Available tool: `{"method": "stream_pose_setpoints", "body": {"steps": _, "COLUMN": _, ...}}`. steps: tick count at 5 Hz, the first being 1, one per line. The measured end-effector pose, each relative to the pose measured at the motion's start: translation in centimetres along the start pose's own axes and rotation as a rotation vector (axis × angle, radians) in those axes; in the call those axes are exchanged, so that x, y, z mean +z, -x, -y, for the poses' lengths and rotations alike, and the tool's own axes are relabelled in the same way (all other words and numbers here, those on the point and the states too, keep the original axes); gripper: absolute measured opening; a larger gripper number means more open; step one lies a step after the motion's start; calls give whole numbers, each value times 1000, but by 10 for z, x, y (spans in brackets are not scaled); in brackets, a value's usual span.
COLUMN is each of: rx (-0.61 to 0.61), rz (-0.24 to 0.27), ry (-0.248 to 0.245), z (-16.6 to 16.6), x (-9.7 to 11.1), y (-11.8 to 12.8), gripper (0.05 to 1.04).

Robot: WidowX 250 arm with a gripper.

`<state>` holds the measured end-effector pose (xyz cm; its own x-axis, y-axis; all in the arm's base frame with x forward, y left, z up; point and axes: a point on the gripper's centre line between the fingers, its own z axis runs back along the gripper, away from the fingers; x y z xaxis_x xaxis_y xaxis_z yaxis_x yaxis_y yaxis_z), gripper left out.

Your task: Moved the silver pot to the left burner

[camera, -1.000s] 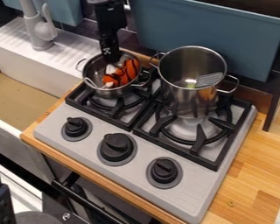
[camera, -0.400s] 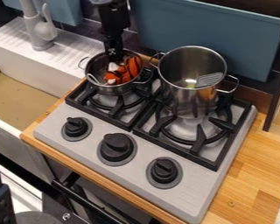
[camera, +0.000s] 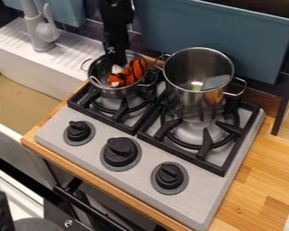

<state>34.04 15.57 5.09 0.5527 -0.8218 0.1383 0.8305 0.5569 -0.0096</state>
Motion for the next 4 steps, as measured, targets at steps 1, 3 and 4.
{"method": "stream_pose_setpoints", "body": {"steps": 1, "rx": -9, "rz": 42, "ry": -19, "z": 5, "x": 14, "y": -2, "gripper": 998}}
{"method": "stream_pose_setpoints", "body": {"steps": 3, "rx": -60, "rz": 9, "ry": -1, "z": 48, "x": 36, "y": -8, "gripper": 998}}
{"method": "stream_pose_setpoints", "body": {"steps": 4, "rx": -86, "rz": 3, "ry": 8, "z": 64, "x": 33, "y": -19, "gripper": 998}}
